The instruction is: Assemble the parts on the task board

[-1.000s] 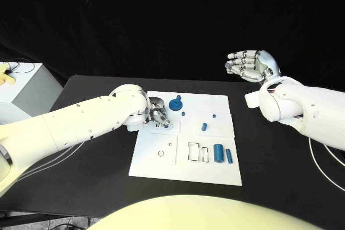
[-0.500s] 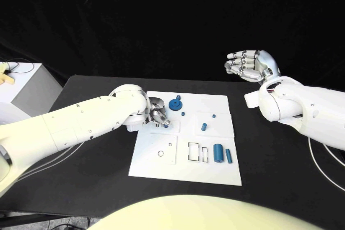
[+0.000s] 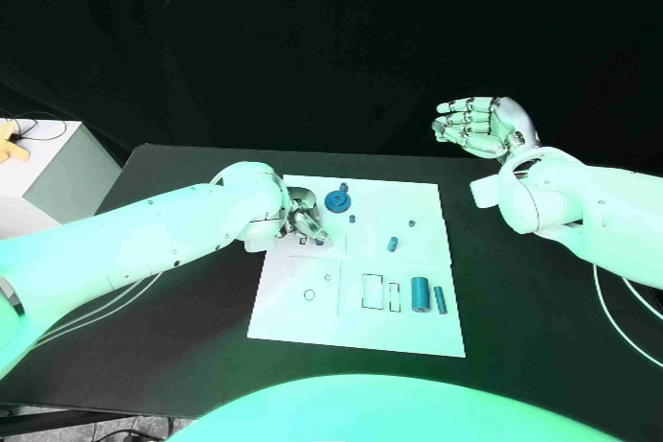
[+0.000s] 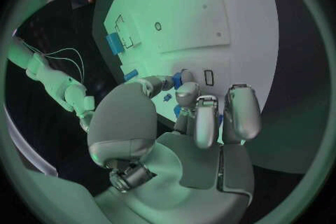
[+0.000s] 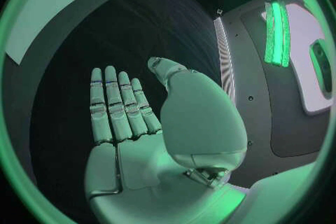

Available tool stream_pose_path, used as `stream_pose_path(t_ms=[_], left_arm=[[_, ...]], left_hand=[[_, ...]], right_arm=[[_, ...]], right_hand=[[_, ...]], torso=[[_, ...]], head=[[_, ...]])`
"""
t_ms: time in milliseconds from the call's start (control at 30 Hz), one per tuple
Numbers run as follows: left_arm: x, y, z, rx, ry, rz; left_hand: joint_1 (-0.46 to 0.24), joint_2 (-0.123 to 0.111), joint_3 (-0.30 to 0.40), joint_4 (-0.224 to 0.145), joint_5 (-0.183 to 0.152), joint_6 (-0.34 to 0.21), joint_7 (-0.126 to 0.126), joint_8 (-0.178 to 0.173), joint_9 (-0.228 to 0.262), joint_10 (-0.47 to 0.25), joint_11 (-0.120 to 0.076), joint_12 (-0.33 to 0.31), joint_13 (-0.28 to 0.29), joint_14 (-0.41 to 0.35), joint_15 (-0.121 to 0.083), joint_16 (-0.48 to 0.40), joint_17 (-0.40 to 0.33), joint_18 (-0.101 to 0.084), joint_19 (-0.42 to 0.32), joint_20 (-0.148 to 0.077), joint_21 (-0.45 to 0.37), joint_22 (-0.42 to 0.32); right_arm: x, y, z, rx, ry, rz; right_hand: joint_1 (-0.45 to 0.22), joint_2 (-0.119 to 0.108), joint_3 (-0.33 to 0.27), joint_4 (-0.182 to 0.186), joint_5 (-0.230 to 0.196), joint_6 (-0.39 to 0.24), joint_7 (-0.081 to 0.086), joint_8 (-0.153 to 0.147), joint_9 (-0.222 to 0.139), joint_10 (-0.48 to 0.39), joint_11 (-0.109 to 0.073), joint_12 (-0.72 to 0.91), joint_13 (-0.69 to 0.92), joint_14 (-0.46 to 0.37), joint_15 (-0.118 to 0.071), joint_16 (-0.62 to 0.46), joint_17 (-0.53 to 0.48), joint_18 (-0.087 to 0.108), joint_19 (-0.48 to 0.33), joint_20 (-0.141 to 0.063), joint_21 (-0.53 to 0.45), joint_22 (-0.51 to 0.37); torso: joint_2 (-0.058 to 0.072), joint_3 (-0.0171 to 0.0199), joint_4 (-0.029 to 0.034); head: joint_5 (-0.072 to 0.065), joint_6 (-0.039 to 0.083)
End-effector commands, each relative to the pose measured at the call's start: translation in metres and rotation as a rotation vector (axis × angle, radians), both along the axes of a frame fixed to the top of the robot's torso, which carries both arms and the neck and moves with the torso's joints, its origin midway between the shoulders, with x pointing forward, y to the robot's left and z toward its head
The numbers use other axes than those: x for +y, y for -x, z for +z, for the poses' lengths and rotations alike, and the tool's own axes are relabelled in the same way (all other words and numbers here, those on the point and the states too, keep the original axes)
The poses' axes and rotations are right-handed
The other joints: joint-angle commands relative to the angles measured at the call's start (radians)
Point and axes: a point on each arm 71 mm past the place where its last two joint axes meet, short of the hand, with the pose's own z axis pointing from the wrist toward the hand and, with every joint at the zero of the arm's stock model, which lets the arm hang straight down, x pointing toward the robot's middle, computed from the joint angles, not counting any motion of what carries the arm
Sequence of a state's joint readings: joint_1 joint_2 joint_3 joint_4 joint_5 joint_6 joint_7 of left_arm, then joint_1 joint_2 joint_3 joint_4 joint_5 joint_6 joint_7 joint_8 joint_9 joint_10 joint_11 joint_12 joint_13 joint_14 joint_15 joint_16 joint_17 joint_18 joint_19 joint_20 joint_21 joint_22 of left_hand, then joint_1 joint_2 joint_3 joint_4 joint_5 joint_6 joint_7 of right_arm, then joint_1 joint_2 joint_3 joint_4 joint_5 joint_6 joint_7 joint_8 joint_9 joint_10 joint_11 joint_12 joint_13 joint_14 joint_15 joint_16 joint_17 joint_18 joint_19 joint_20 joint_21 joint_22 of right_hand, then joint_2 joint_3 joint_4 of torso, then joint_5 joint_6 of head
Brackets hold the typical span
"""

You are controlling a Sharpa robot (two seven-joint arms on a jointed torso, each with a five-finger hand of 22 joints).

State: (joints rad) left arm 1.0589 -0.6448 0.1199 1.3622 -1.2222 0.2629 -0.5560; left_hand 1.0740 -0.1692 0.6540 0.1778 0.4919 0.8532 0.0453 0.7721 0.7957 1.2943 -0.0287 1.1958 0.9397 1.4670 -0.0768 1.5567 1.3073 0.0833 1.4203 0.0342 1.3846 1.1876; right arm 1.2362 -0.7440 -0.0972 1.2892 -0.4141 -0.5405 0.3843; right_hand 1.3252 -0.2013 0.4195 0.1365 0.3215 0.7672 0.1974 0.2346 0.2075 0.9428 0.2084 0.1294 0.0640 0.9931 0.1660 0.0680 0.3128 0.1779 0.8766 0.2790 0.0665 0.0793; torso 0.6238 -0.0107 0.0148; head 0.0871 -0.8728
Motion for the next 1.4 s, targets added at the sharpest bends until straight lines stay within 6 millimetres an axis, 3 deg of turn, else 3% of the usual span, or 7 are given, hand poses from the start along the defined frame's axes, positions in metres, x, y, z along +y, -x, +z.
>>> stream_pose_path(t_ms=[33,1400], left_arm=[[0.0,0.0048,-0.0088,0.017,-0.035,-0.02],[-0.0007,0.0072,-0.0017,-0.05,-0.05,-0.037]], left_hand=[[0.028,0.019,0.171,-0.173,0.004,0.008,0.0,0.0,-0.001,0.006,0.0,0.008,0.003,0.098,-0.009,0.003,0.246,-0.008,0.0,-0.009,0.003,0.0],[0.026,0.009,0.206,-0.184,0.02,0.035,-0.004,0.001,-0.003,0.038,-0.005,0.031,0.042,0.104,-0.011,0.014,0.263,-0.014,0.016,-0.011,0.019,0.032]], right_arm=[[0.0017,0.0005,0.0002,-0.003,0.0,0.019],[0.0014,0.001,-0.0015,0.0,-0.001,0.021]], right_hand=[[-0.012,0.001,0.0,-0.004,0.003,0.007,0.075,-0.004,-0.001,0.004,0.003,-0.003,-0.001,-0.004,0.002,-0.003,-0.001,0.005,0.003,0.001,-0.002,-0.001],[-0.015,0.002,-0.002,-0.003,0.003,0.008,0.075,-0.005,-0.002,0.005,0.004,-0.006,-0.001,-0.005,0.002,-0.003,-0.003,0.005,0.002,0.001,-0.002,-0.003]], torso=[[0.0,-0.0009,0.0001],[0.0,0.0,0.0002]], head=[[0.001,0.0],[0.002,0.0]])
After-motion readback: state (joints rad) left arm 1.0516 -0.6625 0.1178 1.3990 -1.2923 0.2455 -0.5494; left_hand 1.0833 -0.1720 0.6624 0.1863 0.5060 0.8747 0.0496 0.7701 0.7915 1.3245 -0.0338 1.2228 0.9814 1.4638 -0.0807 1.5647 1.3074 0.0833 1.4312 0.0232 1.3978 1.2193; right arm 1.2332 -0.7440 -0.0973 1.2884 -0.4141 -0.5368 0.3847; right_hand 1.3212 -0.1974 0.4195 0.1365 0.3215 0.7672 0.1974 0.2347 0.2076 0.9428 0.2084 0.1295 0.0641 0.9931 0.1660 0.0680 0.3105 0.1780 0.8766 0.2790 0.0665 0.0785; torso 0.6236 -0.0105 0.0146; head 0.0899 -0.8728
